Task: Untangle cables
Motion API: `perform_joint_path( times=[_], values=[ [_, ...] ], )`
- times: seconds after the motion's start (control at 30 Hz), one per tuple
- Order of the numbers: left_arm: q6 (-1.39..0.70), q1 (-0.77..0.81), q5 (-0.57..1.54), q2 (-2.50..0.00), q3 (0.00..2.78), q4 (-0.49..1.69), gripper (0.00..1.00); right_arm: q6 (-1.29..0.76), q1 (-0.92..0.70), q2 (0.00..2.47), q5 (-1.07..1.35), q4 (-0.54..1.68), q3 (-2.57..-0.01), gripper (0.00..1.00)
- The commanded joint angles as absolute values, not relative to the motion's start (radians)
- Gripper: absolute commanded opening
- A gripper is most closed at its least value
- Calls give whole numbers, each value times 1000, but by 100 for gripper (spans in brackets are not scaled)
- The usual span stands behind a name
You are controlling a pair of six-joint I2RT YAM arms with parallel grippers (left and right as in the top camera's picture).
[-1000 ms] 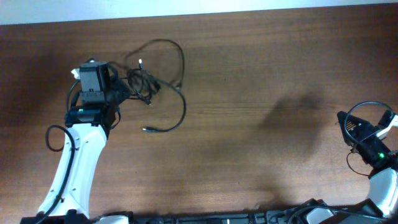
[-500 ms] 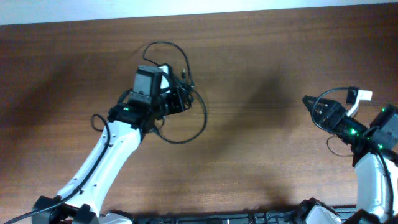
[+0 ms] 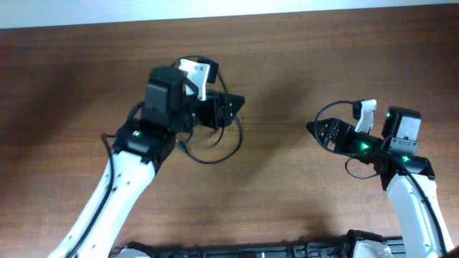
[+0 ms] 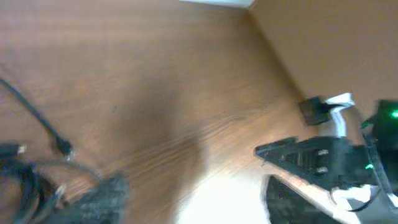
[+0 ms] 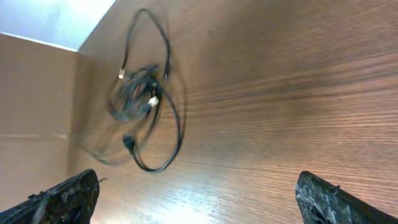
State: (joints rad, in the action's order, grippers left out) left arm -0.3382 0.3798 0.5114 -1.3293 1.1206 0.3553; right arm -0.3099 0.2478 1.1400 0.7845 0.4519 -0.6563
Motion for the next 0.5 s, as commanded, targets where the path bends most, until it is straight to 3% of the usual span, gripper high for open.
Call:
perform_joint_path(
  times=[0.0, 0.07, 0.17, 0.2, 0.23, 0.27, 0.37, 0.43, 0.47],
  values=[
    [-395, 380, 318, -1276, 1142, 410, 99, -295, 241, 1132, 747, 469, -666, 99],
    [-582, 380, 81, -1281, 1142, 519, 99, -295, 241, 1132, 747, 492, -666, 99],
    [-560, 379, -104, -1318, 1140, 645, 98, -291, 241, 1137, 747, 525, -661, 99],
    [-558, 378, -133, -1330, 1140, 688, 86, -291, 241, 1140, 747, 528, -660, 99],
    [-577, 376, -179, -1352, 1140, 747, 67, -291, 241, 1147, 747, 533, -659, 99],
    [-664, 367, -215, -1384, 1139, 805, 63, -291, 241, 1151, 746, 537, -659, 99],
    [-928, 302, -216, -1496, 1130, 923, 69, -286, 241, 1168, 747, 545, -659, 99],
    [-926, 240, -206, -1581, 1130, 906, 77, -245, 241, 1169, 747, 562, -659, 99],
    [-926, 213, -196, -1610, 1130, 875, 75, -239, 241, 1169, 746, 568, -659, 99]
  ],
)
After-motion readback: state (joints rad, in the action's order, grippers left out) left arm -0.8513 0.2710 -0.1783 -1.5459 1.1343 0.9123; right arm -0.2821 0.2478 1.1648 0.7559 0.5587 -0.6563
